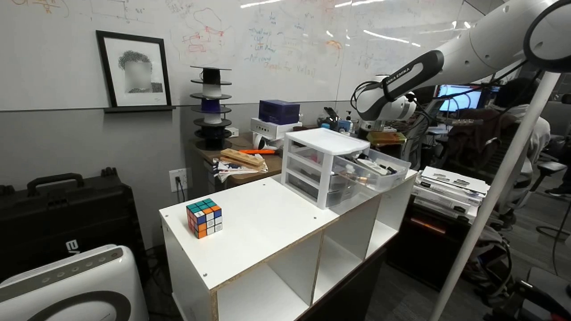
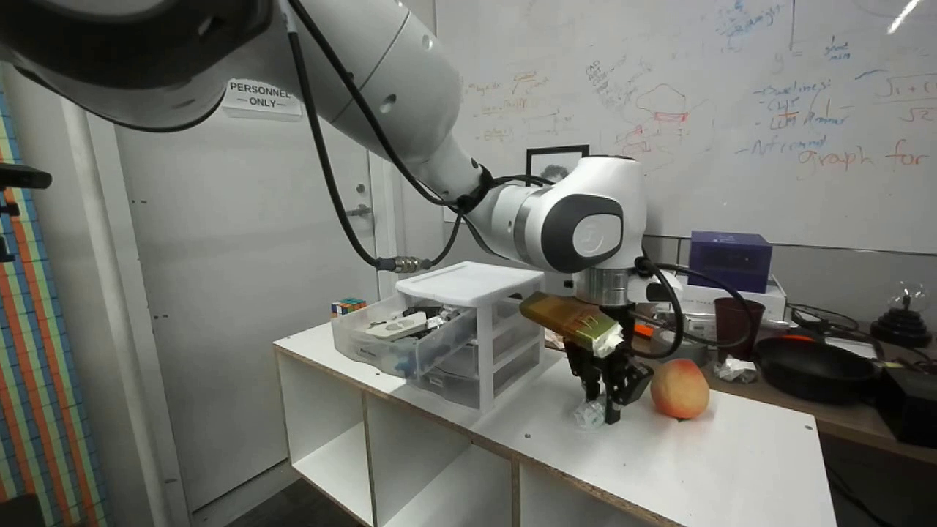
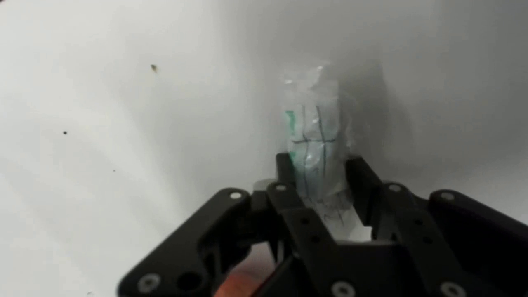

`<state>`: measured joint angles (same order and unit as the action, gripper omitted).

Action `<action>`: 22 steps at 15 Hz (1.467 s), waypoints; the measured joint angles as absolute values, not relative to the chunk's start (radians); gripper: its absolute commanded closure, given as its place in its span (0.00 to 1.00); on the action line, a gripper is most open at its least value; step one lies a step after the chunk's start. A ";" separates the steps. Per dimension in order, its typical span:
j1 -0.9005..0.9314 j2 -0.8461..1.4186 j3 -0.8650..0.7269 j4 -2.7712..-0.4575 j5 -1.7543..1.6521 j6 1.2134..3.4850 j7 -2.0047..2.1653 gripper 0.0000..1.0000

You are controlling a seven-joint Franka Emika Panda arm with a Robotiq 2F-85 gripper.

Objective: Put the gray object and the plastic in the open drawer then close the drawer

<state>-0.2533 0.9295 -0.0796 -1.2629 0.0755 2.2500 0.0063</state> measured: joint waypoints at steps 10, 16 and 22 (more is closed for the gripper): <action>-0.240 0.796 -0.120 -1.329 0.037 2.110 0.008 0.88; -0.179 0.517 -0.165 -1.505 -0.089 2.024 0.042 0.88; -0.062 0.237 -0.142 -1.778 -0.241 2.013 0.106 0.88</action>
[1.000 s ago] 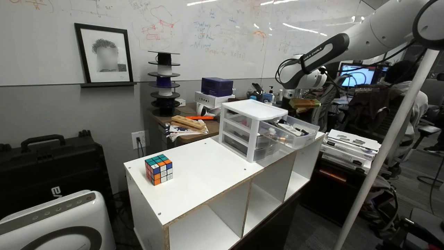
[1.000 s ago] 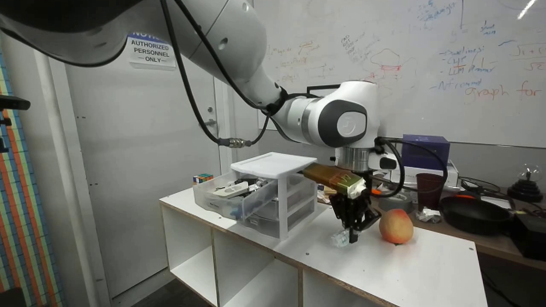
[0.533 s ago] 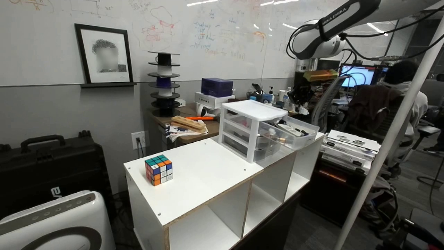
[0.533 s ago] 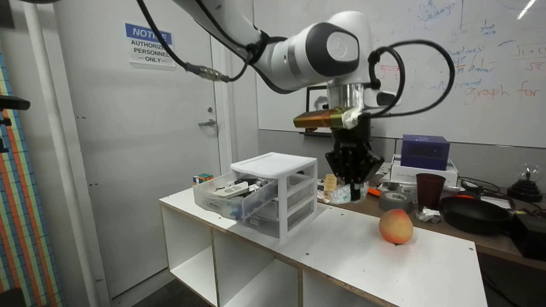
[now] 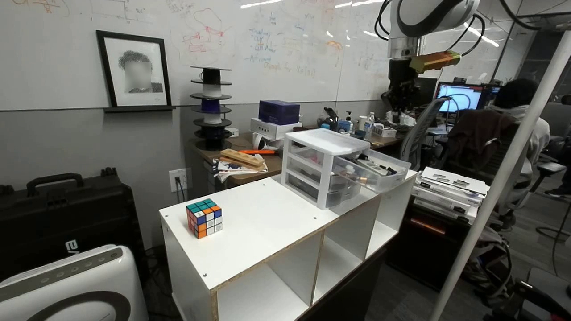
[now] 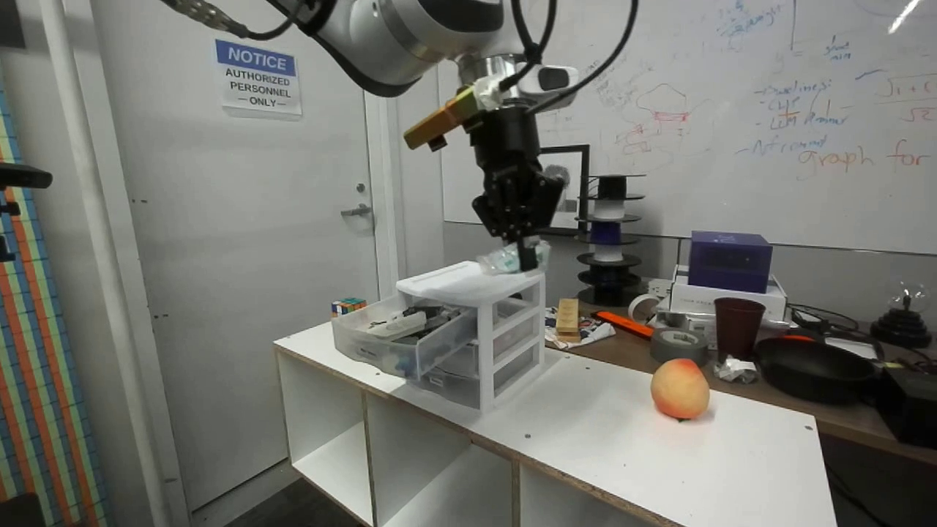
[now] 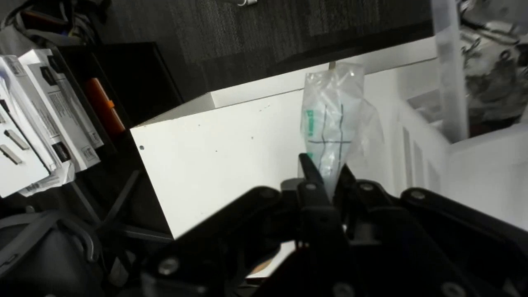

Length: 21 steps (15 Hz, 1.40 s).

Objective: Put the gray object and the plastic in the open drawer then close the drawer

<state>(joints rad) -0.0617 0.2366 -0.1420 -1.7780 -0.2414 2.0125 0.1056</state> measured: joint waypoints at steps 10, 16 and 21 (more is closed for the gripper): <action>0.038 -0.054 0.014 -2.151 -0.298 2.077 0.079 0.89; 0.022 -0.091 0.007 -2.264 -0.293 2.209 0.083 0.89; -0.010 -0.078 -0.013 -2.332 -0.290 2.297 0.093 0.89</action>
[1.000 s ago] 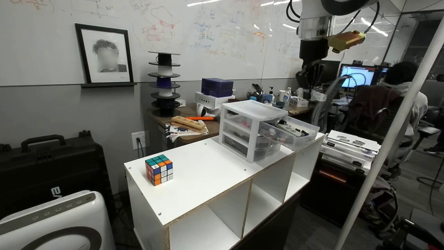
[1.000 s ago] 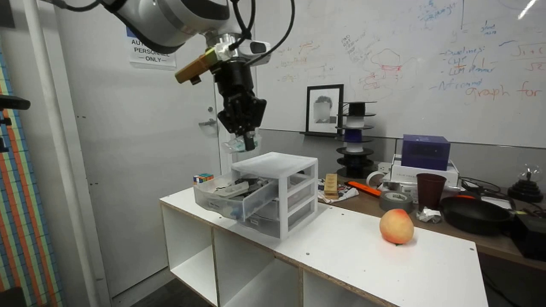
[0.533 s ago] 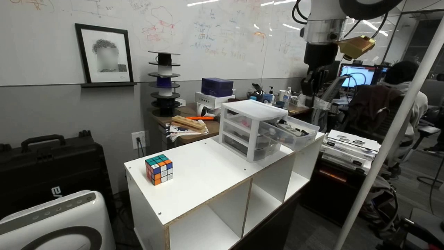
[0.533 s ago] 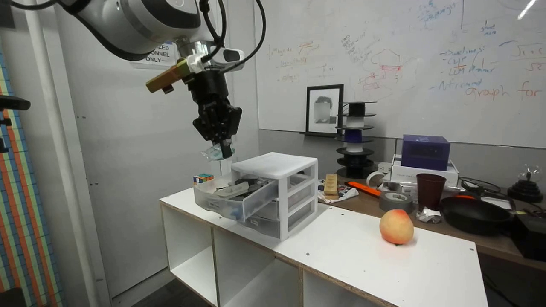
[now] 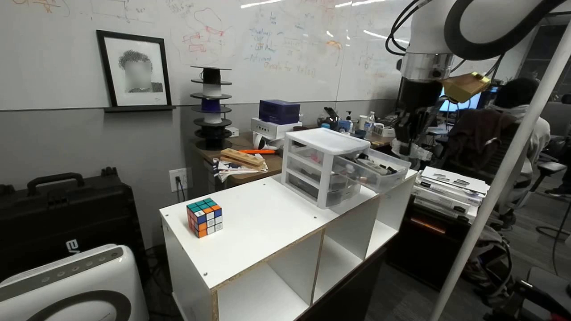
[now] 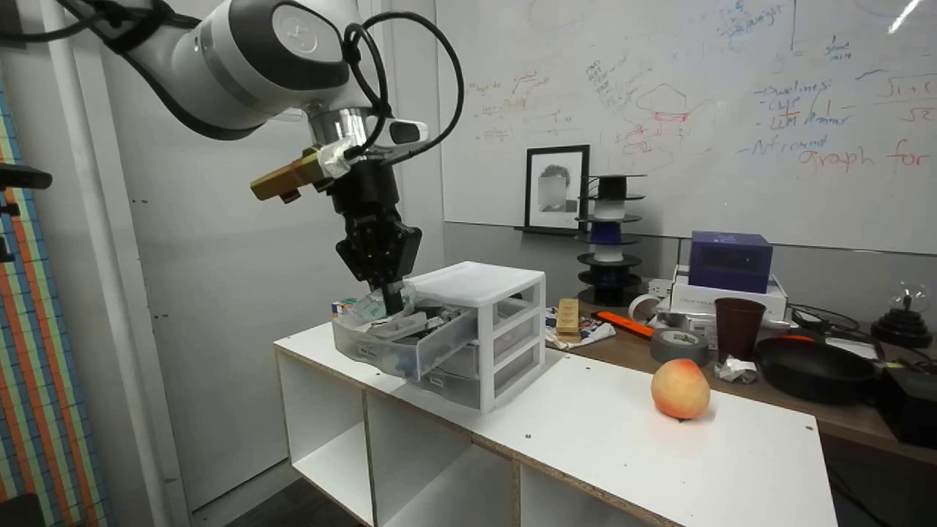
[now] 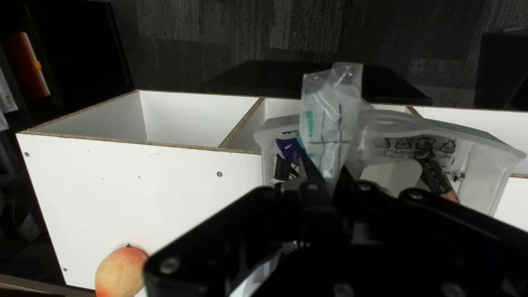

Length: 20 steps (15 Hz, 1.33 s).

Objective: Put the gray object and the plastic in the open drawer then close the drawer

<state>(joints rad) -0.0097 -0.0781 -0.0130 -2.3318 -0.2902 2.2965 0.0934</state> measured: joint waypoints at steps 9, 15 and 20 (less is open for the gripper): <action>-0.037 0.067 -0.034 -2.272 -0.290 2.463 0.150 0.89; -0.016 0.148 -0.027 -2.172 -0.289 2.464 0.167 0.87; -0.002 0.168 -0.026 -2.155 -0.288 2.462 0.166 0.88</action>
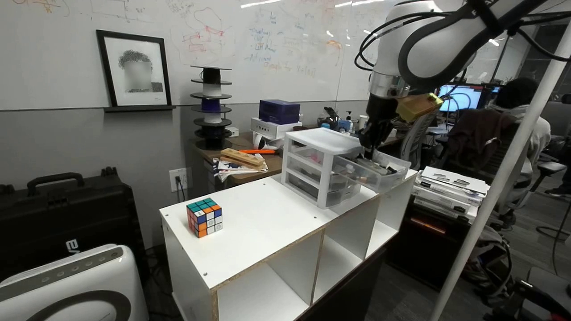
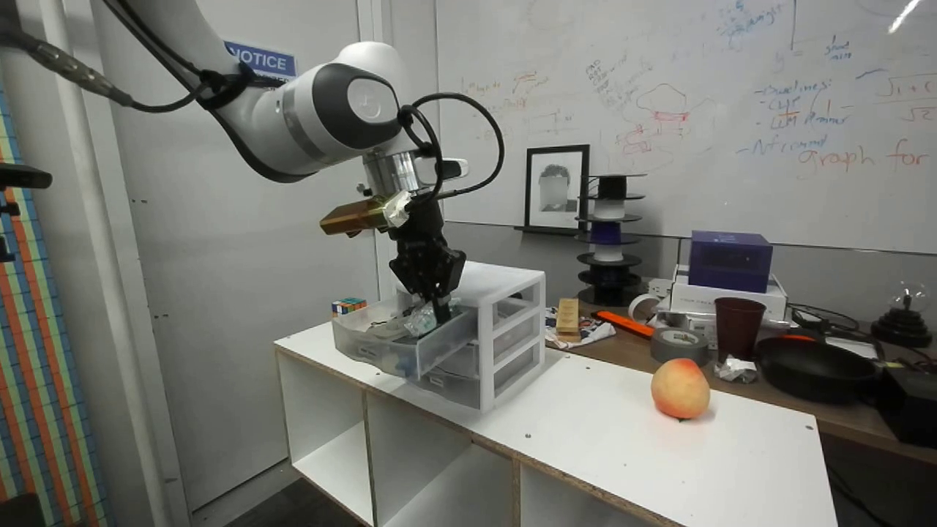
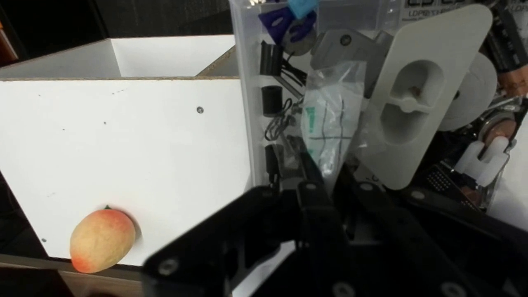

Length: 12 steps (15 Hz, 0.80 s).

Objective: Put the gray object and the plastic in the open drawer then close the drawer

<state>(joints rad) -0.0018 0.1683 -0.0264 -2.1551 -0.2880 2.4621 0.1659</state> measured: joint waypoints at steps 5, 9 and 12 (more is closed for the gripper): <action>-0.001 0.163 -0.027 -2.169 -0.288 2.461 0.162 0.86; -0.001 0.138 -0.028 -2.183 -0.288 2.448 0.160 0.52; -0.002 0.102 -0.029 -2.192 -0.280 2.428 0.152 0.27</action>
<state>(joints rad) -0.0024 0.1022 -0.0294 -2.1917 -0.2804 2.4281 0.1524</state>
